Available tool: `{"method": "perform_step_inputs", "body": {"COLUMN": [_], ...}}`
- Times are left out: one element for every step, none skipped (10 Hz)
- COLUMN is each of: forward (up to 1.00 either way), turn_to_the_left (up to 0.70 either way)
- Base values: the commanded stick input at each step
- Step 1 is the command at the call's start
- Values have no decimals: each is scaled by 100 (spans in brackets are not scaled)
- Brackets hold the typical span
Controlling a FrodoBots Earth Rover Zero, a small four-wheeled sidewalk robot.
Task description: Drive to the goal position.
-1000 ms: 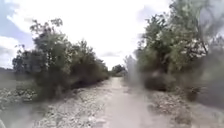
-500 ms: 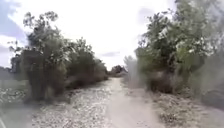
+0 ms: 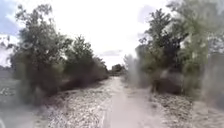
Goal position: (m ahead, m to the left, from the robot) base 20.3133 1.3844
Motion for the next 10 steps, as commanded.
{"method": "perform_step_inputs", "body": {"forward": [69,69,69,69,69,69,69,69,69,69], "turn_to_the_left": [1,1,1,1,1,1,1,1,1,1]}}
